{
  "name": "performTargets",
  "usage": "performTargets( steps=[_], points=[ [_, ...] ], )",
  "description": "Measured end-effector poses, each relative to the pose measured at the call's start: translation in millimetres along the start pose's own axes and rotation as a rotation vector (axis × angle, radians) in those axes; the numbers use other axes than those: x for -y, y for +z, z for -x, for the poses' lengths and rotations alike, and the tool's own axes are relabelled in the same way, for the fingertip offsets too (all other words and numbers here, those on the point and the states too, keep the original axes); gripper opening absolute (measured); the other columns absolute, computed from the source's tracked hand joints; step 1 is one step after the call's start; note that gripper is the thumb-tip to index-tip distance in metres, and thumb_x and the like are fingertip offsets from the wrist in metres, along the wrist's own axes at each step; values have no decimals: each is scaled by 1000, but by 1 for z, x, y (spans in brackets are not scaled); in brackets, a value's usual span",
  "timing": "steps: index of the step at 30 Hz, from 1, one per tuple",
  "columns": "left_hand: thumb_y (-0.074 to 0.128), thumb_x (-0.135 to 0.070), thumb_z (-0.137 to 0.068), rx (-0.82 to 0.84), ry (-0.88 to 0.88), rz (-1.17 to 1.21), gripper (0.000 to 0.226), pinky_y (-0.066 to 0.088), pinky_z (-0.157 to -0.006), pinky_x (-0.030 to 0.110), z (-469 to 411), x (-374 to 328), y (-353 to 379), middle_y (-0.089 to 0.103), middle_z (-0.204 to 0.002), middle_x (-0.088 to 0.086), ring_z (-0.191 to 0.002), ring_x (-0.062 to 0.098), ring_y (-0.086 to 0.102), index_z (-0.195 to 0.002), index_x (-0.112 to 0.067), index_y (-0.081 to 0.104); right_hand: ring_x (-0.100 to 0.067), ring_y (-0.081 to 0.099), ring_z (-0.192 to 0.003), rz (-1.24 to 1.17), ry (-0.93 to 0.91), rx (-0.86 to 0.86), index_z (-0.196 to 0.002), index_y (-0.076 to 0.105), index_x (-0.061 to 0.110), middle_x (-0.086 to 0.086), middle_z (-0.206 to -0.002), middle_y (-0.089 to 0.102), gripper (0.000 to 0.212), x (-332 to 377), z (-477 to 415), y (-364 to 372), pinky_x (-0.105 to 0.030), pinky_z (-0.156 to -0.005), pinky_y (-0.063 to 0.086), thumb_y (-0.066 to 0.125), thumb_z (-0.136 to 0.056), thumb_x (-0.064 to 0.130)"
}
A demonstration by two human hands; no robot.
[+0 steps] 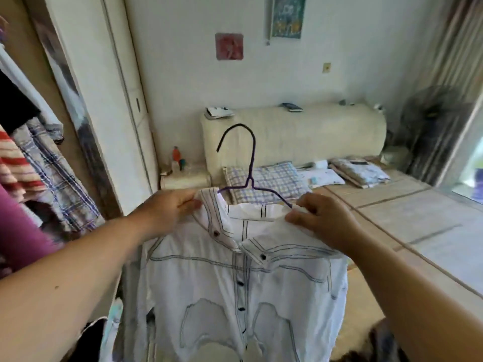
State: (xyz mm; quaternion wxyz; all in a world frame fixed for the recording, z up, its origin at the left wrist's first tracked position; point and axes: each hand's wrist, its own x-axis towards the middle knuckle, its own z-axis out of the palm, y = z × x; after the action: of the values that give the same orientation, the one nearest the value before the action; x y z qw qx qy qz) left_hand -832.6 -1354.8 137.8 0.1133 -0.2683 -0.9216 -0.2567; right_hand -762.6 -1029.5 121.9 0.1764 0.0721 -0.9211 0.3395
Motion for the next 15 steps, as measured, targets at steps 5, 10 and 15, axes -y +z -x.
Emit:
performTargets(
  steps=[5,10,15],
  points=[
    [35,-63,-87,157,218,17,46,35,-58,10,-24,-58,72,54,-65,-9,-64,2,50,-70,-23,52,1,48,-54,-9,205,-22,-76,65,35,4,-58,54,8,-48,91,-47,-13,-53,36,70,-77,42],
    [30,-61,-89,394,370,6,44,30,-60,26,-50,-144,159,52,-70,-8,-69,13,49,-70,-25,46,-19,58,-66,21,411,-74,-77,67,41,-10,-76,66,6,-98,177,-105,-28,-62,44,65,-82,38],
    [42,-48,-95,608,430,85,35,29,-57,27,-59,-237,259,51,-66,-13,-65,4,47,-65,-31,44,-22,62,-72,68,630,-123,-81,68,43,-6,-75,66,6,-159,264,-158,-30,-65,47,62,-80,45]
  ],
)
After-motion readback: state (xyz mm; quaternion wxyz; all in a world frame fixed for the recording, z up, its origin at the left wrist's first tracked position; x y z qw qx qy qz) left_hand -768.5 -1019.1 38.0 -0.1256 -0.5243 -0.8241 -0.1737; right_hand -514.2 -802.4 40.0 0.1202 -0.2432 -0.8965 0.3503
